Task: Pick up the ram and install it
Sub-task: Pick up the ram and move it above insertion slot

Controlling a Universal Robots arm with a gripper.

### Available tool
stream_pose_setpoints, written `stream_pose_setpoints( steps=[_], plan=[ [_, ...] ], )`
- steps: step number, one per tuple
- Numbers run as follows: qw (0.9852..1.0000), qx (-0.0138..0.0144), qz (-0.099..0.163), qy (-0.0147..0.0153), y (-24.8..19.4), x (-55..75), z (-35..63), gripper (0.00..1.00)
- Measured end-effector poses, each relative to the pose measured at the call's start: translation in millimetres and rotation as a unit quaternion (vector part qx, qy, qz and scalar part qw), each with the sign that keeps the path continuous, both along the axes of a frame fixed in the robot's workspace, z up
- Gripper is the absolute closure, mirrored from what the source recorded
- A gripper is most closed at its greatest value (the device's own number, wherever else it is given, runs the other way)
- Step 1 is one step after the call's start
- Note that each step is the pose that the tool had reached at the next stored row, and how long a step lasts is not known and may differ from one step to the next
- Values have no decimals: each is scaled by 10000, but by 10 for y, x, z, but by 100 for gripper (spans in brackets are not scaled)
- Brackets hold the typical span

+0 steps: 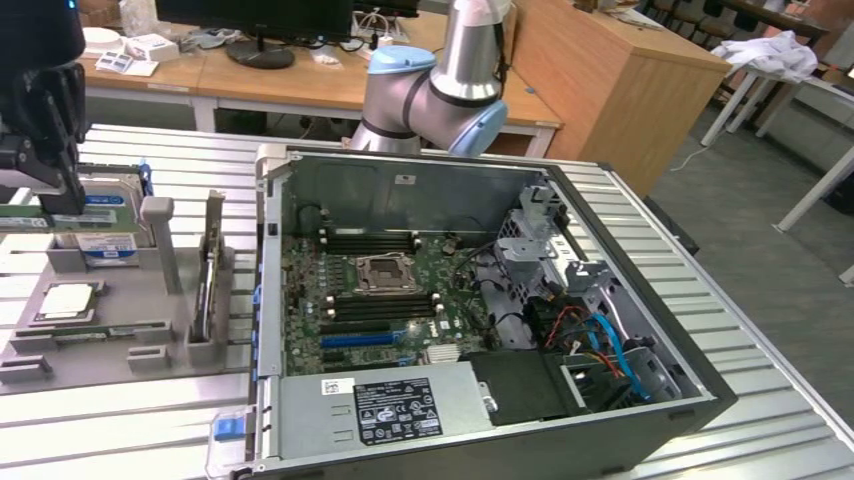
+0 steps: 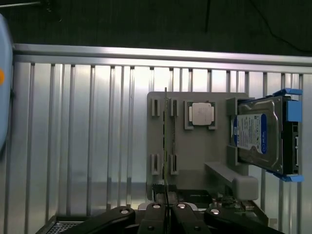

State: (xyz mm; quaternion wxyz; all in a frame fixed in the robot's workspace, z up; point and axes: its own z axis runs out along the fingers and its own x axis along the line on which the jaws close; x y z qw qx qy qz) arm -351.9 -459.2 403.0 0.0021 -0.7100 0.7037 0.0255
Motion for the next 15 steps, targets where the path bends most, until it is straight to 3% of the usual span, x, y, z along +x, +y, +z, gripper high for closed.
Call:
stream_pose_setpoints(
  steps=[15],
  plan=[
    [10000, 0, 2, 3, -8, 399, 0, 89]
  ],
)
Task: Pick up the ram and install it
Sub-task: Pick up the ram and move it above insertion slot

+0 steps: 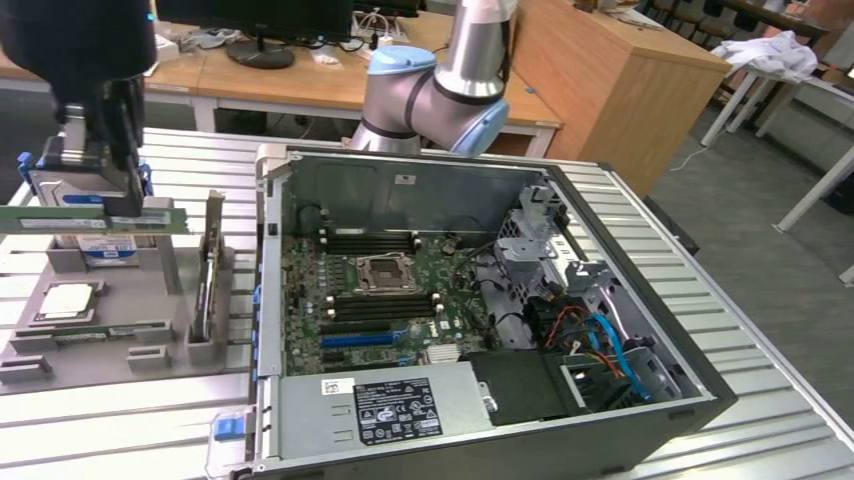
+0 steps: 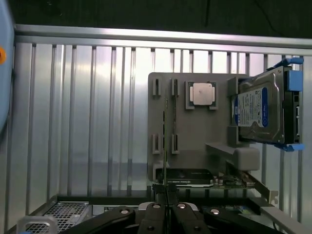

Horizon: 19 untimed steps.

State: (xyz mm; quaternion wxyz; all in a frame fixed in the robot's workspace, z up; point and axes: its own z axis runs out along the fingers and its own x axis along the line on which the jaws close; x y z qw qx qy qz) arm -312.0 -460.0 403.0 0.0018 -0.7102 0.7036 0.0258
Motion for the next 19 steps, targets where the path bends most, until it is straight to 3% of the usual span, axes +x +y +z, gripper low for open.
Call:
stream_pose_setpoints(
  steps=[19],
  plan=[
    [10000, 0, 0, 4, -6, 491, 0, 89]
  ],
)
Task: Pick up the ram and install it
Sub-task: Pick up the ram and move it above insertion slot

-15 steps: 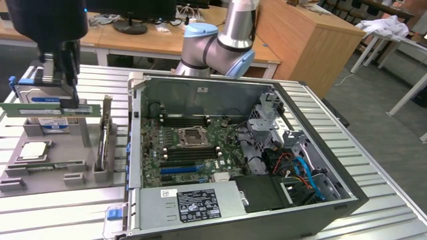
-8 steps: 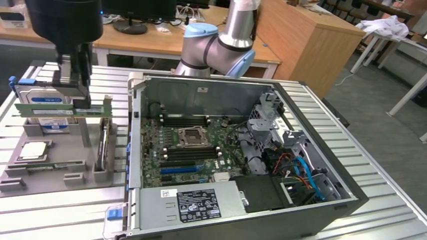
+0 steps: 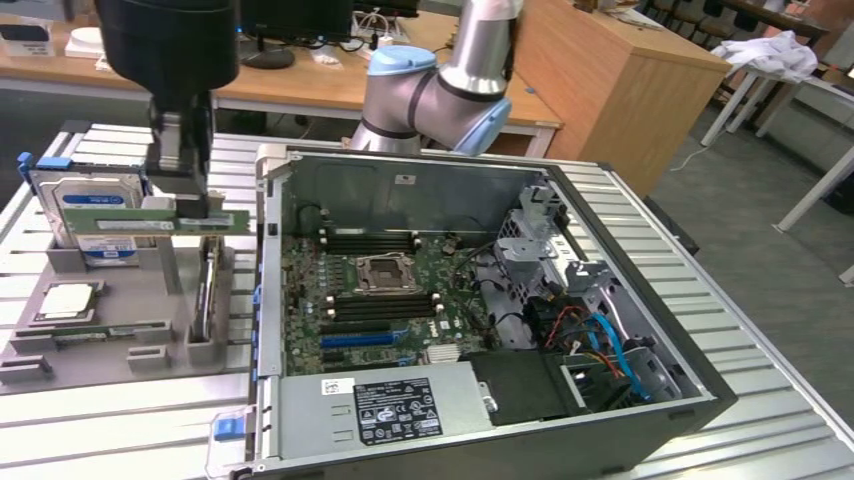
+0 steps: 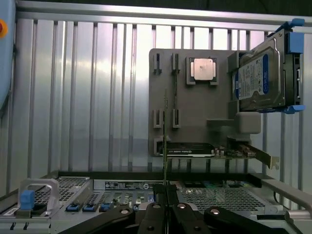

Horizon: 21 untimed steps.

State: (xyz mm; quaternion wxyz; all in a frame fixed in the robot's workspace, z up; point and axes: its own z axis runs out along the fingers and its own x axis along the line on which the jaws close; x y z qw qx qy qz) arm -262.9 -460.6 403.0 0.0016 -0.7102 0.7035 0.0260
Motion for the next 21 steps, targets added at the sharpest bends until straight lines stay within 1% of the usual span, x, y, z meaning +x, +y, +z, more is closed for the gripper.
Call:
stream_pose_setpoints(
  steps=[21],
  plan=[
    [10000, 0, 0, 5, -11, 505, 0, 89]
  ],
)
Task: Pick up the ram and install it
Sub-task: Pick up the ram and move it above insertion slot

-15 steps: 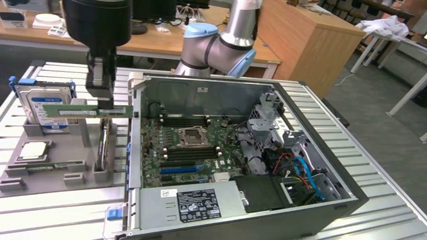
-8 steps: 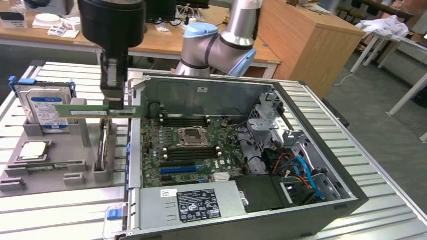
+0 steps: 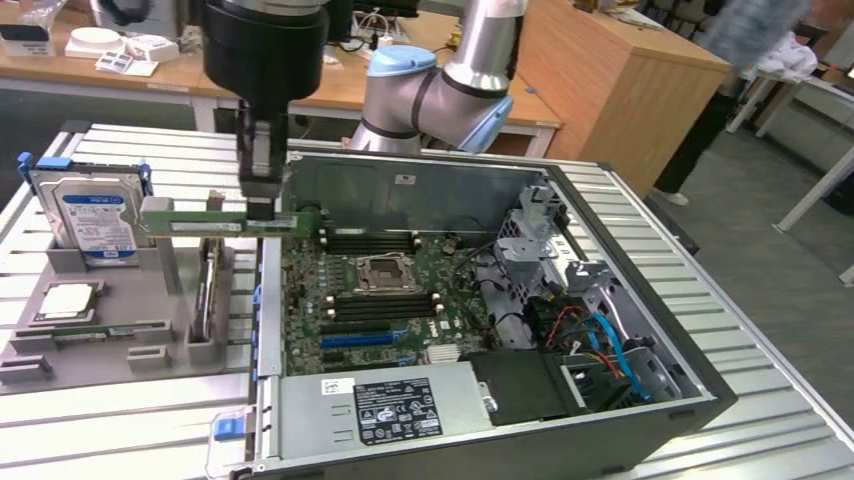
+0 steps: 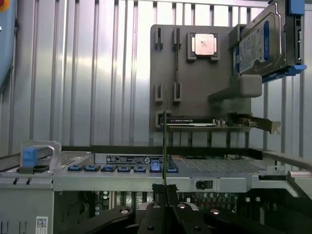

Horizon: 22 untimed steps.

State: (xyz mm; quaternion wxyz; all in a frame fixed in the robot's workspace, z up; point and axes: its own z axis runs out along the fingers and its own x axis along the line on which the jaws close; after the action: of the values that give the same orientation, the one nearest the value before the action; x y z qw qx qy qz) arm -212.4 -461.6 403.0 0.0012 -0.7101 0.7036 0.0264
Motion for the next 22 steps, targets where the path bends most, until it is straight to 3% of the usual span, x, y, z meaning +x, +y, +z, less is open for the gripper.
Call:
stream_pose_setpoints(
  steps=[22],
  plan=[
    [10000, 0, 0, 7, -15, 592, 0, 89]
  ],
)
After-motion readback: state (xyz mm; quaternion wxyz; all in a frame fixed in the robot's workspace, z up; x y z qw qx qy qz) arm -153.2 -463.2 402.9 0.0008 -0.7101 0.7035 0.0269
